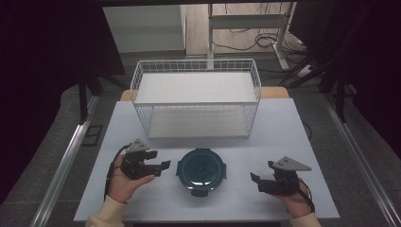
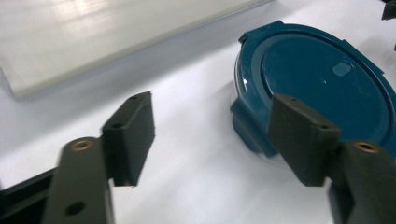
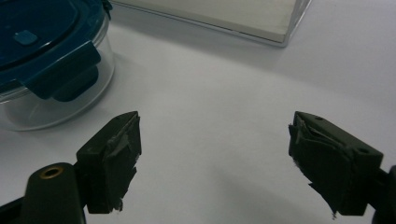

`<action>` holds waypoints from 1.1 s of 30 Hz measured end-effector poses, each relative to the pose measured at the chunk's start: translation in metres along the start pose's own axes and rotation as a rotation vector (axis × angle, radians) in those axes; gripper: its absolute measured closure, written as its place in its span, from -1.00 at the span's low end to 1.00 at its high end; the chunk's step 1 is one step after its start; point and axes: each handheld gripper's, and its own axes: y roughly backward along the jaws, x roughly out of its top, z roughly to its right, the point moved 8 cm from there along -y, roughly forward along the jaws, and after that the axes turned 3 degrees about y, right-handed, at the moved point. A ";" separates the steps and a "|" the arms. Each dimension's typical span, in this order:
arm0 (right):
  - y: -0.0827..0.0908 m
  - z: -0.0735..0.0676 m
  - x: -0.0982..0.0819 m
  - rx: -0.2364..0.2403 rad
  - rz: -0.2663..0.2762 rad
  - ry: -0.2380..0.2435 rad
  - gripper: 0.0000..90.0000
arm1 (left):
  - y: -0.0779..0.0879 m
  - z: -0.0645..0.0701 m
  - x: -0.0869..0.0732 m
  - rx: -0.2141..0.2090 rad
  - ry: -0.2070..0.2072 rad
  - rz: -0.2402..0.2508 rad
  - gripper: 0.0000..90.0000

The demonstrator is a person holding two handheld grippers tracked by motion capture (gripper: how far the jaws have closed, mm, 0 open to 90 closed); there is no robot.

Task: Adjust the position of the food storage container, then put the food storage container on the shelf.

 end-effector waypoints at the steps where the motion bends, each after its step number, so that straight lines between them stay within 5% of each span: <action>1: 0.000 -0.001 0.000 0.003 0.002 0.002 -0.62 | 0.002 0.000 -0.004 -0.010 0.014 -0.001 -0.39; 6: -0.001 -0.004 0.002 0.020 0.010 0.011 -0.63 | 0.007 -0.002 -0.013 -0.010 0.049 0.008 -0.50; 16: 0.001 -0.002 0.006 0.016 0.037 -0.019 -0.63 | 0.004 -0.002 -0.016 0.002 0.045 -0.009 -0.53; 22: 0.002 -0.003 0.008 0.015 0.025 -0.074 -0.59 | 0.007 -0.001 -0.012 0.005 0.048 0.014 -0.49; 33: 0.004 -0.012 0.024 0.037 0.000 -0.047 -0.64 | 0.008 -0.001 -0.011 -0.001 0.074 -0.004 -0.52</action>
